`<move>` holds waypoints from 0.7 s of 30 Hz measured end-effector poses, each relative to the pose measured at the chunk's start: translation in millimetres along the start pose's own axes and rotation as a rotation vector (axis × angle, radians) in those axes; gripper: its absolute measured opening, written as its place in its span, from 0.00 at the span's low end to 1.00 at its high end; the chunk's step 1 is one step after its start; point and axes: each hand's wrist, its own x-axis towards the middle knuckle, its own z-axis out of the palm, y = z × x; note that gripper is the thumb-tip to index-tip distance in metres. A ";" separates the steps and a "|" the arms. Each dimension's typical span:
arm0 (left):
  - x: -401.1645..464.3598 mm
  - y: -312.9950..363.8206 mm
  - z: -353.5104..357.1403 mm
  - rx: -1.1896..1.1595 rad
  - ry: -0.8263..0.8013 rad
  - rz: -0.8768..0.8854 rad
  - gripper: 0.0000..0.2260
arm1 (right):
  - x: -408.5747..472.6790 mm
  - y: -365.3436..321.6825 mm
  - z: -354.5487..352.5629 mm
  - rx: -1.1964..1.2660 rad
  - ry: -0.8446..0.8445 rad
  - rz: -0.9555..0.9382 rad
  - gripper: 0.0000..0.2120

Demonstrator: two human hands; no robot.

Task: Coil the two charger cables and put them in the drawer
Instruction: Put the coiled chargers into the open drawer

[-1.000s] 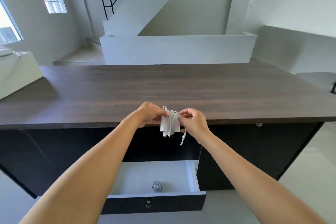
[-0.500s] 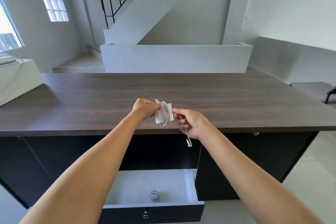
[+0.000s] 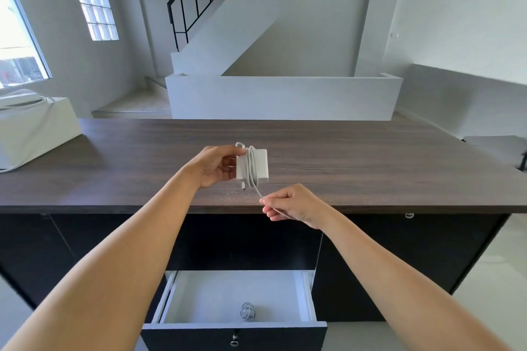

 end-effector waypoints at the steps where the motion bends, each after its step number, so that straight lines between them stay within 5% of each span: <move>1: -2.1 -0.4 -3.0 0.016 -0.045 -0.012 0.11 | 0.8 -2.9 1.4 -0.178 0.020 -0.069 0.12; 7: -16.2 -1.1 -14.2 0.031 -0.184 -0.071 0.12 | 9.6 -26.5 -6.4 -1.077 0.052 -0.253 0.13; 15: -19.1 -2.4 -14.7 0.227 -0.281 -0.125 0.14 | 13.7 -66.1 -21.0 -1.173 0.269 -0.439 0.12; 21: -18.5 11.4 2.0 0.357 -0.244 -0.003 0.03 | 21.3 -72.7 -13.3 -1.106 0.397 -0.467 0.12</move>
